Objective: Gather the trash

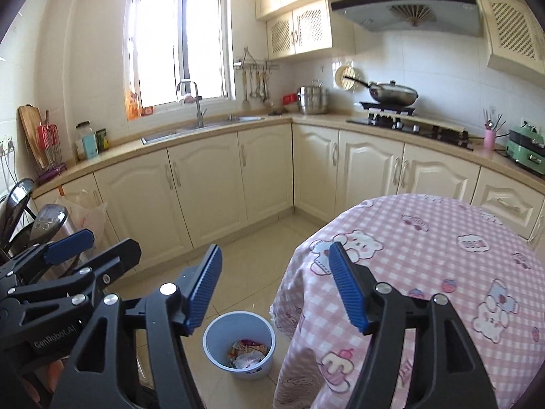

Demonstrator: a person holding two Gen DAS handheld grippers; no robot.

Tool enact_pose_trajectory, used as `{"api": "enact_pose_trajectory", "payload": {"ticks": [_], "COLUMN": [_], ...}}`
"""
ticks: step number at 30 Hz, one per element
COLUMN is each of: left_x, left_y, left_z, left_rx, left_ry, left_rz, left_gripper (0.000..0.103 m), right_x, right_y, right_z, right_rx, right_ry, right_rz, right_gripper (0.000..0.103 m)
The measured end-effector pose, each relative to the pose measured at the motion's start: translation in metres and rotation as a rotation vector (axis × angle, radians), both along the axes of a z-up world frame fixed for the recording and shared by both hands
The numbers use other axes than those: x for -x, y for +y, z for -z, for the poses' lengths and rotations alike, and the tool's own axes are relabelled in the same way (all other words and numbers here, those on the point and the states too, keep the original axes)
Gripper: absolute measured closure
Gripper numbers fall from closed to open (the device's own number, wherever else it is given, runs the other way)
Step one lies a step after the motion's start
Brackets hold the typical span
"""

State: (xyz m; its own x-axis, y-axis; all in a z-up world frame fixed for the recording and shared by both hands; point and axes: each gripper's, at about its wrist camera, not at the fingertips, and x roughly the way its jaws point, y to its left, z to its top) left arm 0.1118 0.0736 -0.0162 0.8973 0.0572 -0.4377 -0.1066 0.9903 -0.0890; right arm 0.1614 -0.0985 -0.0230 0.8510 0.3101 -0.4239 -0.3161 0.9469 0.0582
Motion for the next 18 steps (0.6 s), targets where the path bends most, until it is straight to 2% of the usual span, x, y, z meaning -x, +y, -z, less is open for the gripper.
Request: {"api": "enact_pose_trajectory", "payload": {"ticks": [8,18], "left_x": [0.050,0.090], "left_y": [-0.025,-0.056], "left_z": [-0.030,-0.052], "left_rx": [-0.041,-0.061], "left_ry": [-0.121,-0.208], "left_rz": [0.013,0.070], "left_gripper": [0.013,0.008], "right_x": [0.063,0.122], "right_y": [-0.033,-0.071], "right_z": [-0.029,-0.050], "right_rx": [-0.022,-0.036], "right_ry": [-0.115,-0.212], "right_rz": [0.051,0.123], "right_gripper": [0.033,0.025]}}
